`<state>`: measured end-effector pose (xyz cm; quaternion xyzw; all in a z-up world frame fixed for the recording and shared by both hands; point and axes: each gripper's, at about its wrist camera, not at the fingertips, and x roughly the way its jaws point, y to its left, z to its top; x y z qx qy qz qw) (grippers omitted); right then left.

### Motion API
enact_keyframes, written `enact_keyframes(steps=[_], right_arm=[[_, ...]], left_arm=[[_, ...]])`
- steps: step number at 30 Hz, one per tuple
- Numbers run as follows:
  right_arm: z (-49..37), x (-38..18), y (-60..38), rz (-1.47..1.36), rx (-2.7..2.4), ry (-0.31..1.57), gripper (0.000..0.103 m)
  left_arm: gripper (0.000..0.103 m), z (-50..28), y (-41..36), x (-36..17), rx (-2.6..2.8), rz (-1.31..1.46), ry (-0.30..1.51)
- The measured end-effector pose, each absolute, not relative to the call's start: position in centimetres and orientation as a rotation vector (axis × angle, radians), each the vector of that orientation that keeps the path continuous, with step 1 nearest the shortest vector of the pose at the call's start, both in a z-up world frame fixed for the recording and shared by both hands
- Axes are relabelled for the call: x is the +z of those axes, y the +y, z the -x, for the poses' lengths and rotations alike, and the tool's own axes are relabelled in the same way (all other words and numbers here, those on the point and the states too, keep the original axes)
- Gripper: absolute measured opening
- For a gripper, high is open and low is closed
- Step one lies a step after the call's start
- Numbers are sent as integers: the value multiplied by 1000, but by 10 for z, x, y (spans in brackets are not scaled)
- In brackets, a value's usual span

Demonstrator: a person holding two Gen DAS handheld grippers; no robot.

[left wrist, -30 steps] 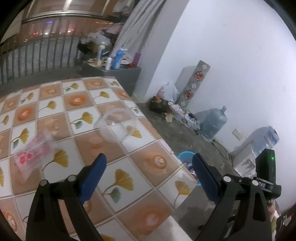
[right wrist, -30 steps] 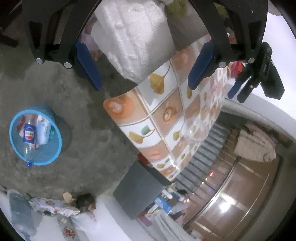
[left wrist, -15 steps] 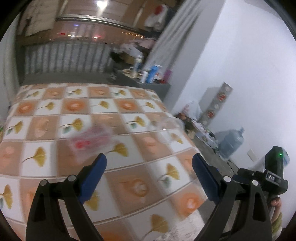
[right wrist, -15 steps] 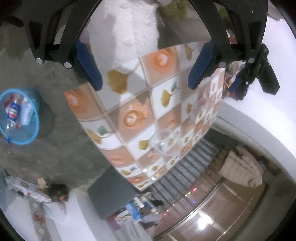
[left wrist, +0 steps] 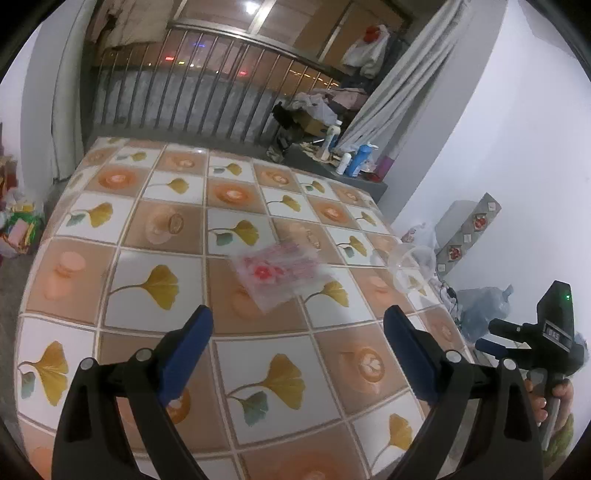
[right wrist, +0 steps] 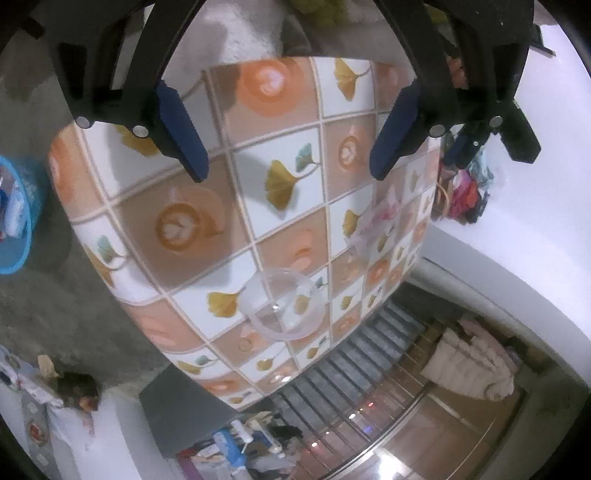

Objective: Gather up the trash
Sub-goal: 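Move both open tools back over the bed toward the pink wrapper, then grasp the pink-red plastic wrapper with the left tool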

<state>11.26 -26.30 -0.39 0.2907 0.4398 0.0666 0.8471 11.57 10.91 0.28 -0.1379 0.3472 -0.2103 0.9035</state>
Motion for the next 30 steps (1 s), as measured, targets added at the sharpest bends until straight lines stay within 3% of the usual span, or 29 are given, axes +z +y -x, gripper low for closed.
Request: enact_keyframes(steps=[11, 15, 18, 20, 22, 25, 30], right_arm=[[-136, -5, -233, -619, 226, 966, 76], [-132, -7, -227, -618, 239, 978, 75], [-126, -7, -228, -616, 234, 979, 75], [-120, -8, -231, -619, 224, 978, 75], [-113, -9, -236, -624, 213, 978, 75], [-104, -8, -243, -633, 200, 970, 75], [-93, -7, -254, -651, 185, 956, 75]], left_arm=[[68, -198, 103, -15, -406, 247, 818], [65, -230, 83, -28, -399, 137, 875], [46, -242, 70, -37, -422, 76, 915], [22, -244, 63, -44, -420, 52, 943], [11, -241, 57, -49, -432, 34, 958], [4, -228, 50, -52, -454, 28, 964], [4, -202, 39, -52, -482, 41, 977]])
